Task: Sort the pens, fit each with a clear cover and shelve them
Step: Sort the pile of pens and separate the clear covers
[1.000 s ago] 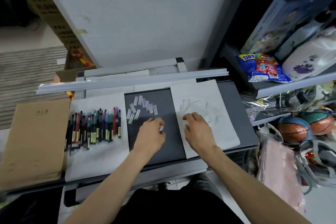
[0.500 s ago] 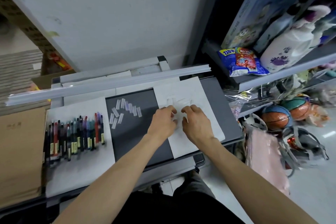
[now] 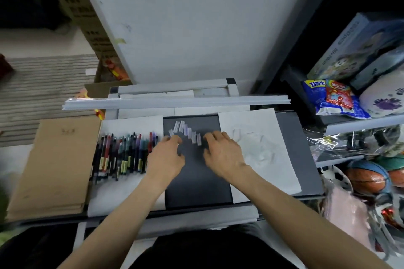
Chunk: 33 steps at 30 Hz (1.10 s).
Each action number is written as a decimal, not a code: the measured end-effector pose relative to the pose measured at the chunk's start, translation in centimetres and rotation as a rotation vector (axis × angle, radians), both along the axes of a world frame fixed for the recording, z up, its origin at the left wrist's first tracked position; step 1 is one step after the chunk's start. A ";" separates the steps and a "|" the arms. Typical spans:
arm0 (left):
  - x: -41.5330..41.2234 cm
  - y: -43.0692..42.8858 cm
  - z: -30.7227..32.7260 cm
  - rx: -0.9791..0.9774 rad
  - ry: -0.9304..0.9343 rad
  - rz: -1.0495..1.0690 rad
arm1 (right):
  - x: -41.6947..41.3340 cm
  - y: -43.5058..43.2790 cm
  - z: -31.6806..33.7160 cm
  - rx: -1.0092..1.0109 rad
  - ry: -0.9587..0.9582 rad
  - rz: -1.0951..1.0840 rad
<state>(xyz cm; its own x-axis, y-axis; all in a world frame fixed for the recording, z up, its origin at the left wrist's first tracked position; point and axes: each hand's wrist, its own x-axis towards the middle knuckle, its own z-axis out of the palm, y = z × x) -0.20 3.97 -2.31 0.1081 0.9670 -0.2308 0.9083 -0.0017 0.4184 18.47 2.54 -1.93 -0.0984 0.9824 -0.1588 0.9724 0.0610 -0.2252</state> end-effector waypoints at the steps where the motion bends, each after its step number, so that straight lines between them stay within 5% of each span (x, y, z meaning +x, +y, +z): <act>1: -0.5 0.4 -0.1 0.018 0.001 0.016 | -0.7 0.6 0.0 -0.014 0.027 -0.005; 6: -1.0 2.9 -0.8 0.024 0.028 0.007 | -3.7 3.9 -0.5 -0.093 0.149 -0.049; 11: 0.1 3.8 -1.1 -0.035 0.123 -0.054 | -5.6 5.8 -1.1 -0.131 0.061 -0.097; 33: 0.2 1.8 -1.9 -0.066 -0.049 0.002 | -3.3 5.0 -2.1 -0.127 0.165 -0.163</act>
